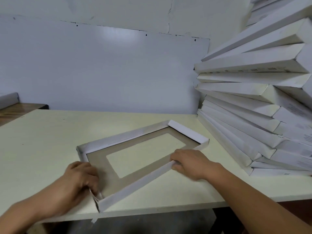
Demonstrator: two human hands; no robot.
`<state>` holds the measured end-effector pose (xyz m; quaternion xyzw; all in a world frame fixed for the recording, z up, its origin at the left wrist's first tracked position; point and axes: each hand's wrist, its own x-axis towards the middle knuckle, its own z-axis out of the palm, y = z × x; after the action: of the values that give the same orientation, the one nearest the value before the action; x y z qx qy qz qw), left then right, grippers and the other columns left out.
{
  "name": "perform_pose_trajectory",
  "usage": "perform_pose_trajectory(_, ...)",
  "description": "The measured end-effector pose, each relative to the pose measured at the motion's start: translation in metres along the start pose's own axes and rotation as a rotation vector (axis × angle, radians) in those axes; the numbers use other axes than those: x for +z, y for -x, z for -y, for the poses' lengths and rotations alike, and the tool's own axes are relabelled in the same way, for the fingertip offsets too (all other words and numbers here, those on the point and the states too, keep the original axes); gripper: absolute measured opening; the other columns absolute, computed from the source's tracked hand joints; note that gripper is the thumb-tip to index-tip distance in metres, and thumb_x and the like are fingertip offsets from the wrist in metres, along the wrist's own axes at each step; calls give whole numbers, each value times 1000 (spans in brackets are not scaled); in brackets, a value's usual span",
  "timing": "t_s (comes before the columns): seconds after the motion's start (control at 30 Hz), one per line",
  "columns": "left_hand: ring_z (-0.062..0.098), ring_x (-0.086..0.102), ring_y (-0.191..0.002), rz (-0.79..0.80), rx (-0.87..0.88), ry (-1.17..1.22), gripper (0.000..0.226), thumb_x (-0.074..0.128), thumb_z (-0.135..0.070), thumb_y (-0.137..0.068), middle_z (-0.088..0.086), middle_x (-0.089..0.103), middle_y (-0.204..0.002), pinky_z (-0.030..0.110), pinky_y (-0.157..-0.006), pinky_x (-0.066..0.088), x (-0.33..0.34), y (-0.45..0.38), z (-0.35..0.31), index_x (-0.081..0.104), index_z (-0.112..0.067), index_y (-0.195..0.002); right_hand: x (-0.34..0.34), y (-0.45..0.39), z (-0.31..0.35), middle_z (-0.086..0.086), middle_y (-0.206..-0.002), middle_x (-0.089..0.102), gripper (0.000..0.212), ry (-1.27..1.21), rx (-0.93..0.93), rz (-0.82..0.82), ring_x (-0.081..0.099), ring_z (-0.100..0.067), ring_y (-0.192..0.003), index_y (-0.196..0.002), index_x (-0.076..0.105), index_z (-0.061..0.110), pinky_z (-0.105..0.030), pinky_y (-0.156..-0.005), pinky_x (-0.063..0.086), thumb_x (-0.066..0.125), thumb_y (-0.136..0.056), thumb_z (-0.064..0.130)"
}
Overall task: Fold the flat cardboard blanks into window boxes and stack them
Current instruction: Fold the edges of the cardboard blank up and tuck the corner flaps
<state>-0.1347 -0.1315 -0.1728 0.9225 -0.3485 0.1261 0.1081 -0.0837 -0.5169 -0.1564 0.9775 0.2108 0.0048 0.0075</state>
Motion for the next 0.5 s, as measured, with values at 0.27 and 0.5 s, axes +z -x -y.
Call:
perform_pose_trajectory(0.27, 7, 56, -67, -103, -151, 62, 27, 41, -49, -92, -15, 54, -74, 26, -56, 48, 7, 4, -3, 52, -34, -73, 7, 5, 58, 0, -92, 63, 21, 46, -36, -106, 54, -29, -79, -88, 55, 21, -36, -62, 30, 45, -96, 37)
perform_pose_trajectory(0.5, 2, 49, -61, -195, -168, -57, 29, 40, -57, -94, -18, 51, -69, 14, -67, 38, 32, 15, 21, 48, -39, -74, 5, 18, 38, 0, -91, 61, 29, -78, 6, -125, 57, -26, -82, -91, 60, 18, -39, -72, 47, 43, -98, 40)
